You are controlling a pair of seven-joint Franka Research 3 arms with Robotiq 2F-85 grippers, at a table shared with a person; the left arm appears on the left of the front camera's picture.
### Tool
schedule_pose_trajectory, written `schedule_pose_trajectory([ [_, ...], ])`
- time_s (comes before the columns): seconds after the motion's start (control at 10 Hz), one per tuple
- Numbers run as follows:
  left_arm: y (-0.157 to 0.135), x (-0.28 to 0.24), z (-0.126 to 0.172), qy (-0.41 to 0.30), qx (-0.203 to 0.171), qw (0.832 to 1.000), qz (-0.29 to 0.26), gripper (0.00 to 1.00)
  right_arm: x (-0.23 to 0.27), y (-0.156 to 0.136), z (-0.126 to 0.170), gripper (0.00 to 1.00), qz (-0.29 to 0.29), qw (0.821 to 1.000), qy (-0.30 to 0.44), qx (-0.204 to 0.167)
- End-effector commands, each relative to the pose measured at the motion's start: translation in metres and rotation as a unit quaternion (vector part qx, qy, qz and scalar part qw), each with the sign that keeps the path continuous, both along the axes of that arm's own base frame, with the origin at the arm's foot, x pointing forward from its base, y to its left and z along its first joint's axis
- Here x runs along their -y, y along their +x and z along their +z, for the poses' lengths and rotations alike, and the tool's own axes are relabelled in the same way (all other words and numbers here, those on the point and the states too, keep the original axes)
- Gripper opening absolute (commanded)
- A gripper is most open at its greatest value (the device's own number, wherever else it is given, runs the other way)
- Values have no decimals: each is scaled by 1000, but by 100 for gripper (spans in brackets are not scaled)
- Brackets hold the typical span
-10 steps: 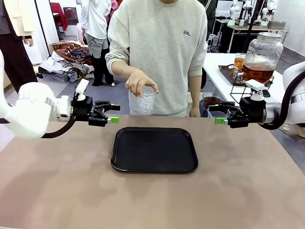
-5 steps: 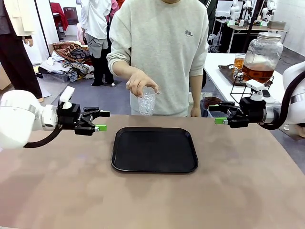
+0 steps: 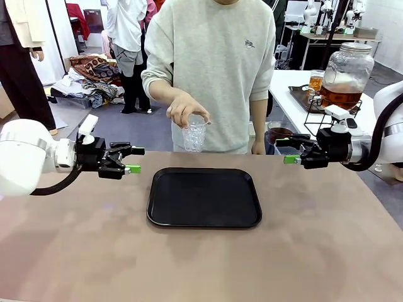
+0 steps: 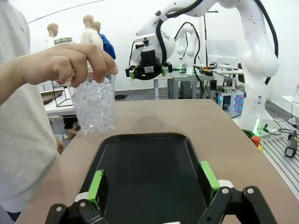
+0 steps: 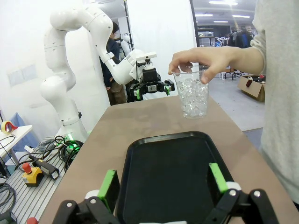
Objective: Pour the drink into the iced cup.
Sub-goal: Open the gripper to release the iced cup you were holding.
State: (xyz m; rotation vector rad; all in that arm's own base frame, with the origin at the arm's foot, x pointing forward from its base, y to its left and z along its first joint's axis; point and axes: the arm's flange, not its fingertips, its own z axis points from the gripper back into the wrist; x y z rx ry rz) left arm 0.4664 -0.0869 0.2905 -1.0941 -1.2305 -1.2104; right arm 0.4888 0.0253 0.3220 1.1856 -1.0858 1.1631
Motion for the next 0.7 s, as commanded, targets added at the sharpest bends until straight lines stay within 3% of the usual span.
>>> schedule_pose_trajectory([
  [0.0,-1,1,2,-2,1,1000,-1,100,-1,1,3,100,1,1000,-1,2],
  [0.6,-1,1,2,-2,1,1000,-1,100,-1,1,3,100,1,1000,-1,2],
])
